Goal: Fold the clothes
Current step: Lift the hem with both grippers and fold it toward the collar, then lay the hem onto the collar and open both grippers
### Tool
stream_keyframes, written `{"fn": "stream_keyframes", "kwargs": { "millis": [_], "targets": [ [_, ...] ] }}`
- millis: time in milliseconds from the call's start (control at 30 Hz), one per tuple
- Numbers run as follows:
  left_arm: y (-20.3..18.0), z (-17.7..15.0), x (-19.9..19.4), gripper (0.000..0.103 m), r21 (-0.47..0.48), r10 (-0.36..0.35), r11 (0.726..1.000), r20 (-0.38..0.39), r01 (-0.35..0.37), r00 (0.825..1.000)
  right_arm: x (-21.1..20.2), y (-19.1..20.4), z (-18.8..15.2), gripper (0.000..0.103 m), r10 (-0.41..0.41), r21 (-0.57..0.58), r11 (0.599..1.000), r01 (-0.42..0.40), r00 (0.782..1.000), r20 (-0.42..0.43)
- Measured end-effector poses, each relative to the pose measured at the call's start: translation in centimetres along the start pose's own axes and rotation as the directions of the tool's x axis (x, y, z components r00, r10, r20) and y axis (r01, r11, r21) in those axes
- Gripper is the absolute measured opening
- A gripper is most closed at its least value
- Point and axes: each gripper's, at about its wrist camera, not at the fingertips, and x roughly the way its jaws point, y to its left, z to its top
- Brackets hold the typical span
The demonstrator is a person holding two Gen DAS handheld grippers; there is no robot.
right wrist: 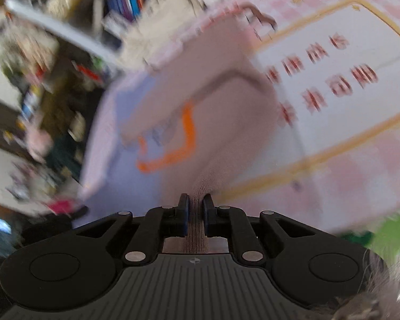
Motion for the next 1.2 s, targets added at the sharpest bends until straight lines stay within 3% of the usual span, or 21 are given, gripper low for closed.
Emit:
{"fn": "stream_keyframes", "kwargs": {
  "millis": [100, 200, 267, 333, 533, 700, 767, 800, 867, 933, 967, 1033, 1100, 1200],
  "targets": [
    [-0.5, 2.4, 0.8, 0.004, -0.038, -0.091, 0.995, 0.103, 0.095, 0.991, 0.6, -0.2, 3.0, 0.010, 0.049, 0.071, 0.996, -0.056, 0.994, 0.102],
    [-0.9, 5.1, 2.2, 0.004, -0.072, -0.156, 0.982, 0.230, 0.176, 0.961, 1.3, -0.4, 6.1, 0.010, 0.083, 0.137, 0.984, -0.113, 0.975, 0.208],
    [-1.3, 7.1, 3.6, 0.004, -0.088, -0.150, 0.980, 0.279, 0.181, 0.948, 1.8, -0.5, 8.2, 0.010, 0.101, 0.177, 0.972, -0.155, 0.955, 0.279],
    [-1.4, 8.7, 5.0, 0.004, -0.096, -0.140, 0.980, 0.290, 0.174, 0.947, 2.6, -0.5, 10.3, 0.010, 0.105, 0.199, 0.964, -0.177, 0.940, 0.326],
    [-1.0, 12.3, 8.3, 0.005, -0.079, -0.011, 0.996, 0.257, 0.032, 0.966, 7.2, -0.7, 14.7, 0.010, 0.032, 0.219, 0.970, -0.104, 0.951, 0.309],
    [-0.9, 13.1, 10.2, 0.008, -0.047, 0.102, 0.994, 0.230, -0.094, 0.968, 10.2, -1.6, 15.8, 0.010, -0.049, 0.234, 0.972, -0.014, 0.964, 0.263],
    [-1.2, 13.3, 10.6, 0.019, -0.010, 0.148, 0.989, 0.219, -0.149, 0.964, 10.7, -1.9, 16.1, 0.011, -0.075, 0.234, 0.972, 0.016, 0.966, 0.247],
    [-1.6, 13.5, 10.5, 0.026, 0.010, 0.177, 0.983, 0.219, -0.184, 0.959, 10.7, -1.9, 16.0, 0.016, -0.093, 0.232, 0.972, 0.033, 0.964, 0.251],
    [-2.8, 13.6, 9.4, 0.049, 0.080, 0.248, 0.956, 0.289, -0.281, 0.925, 10.0, -1.8, 16.1, 0.027, -0.144, 0.217, 0.973, 0.082, 0.947, 0.288],
    [-4.1, 13.4, 8.0, 0.057, 0.156, 0.296, 0.913, 0.387, -0.378, 0.873, 9.1, -1.6, 16.2, 0.028, -0.175, 0.183, 0.976, 0.120, 0.931, 0.322],
    [-4.6, 13.2, 7.6, 0.064, 0.205, 0.293, 0.892, 0.417, -0.403, 0.860, 8.5, -1.6, 16.3, 0.028, -0.187, 0.157, 0.978, 0.141, 0.923, 0.336],
    [-5.5, 12.8, 6.7, 0.065, 0.300, 0.285, 0.839, 0.468, -0.453, 0.837, 7.8, -1.0, 16.2, 0.036, -0.213, 0.070, 0.977, 0.201, 0.910, 0.356],
    [-6.0, 12.4, 7.0, 0.065, 0.397, 0.302, 0.772, 0.459, -0.497, 0.836, 7.8, 0.1, 15.7, 0.044, -0.247, -0.078, 0.952, 0.295, 0.896, 0.369],
    [-6.3, 11.2, 8.7, 0.065, 0.526, 0.332, 0.667, 0.424, -0.527, 0.843, 8.9, 1.7, 14.9, 0.050, -0.283, -0.274, 0.878, 0.393, 0.887, 0.366]
  ]
}}
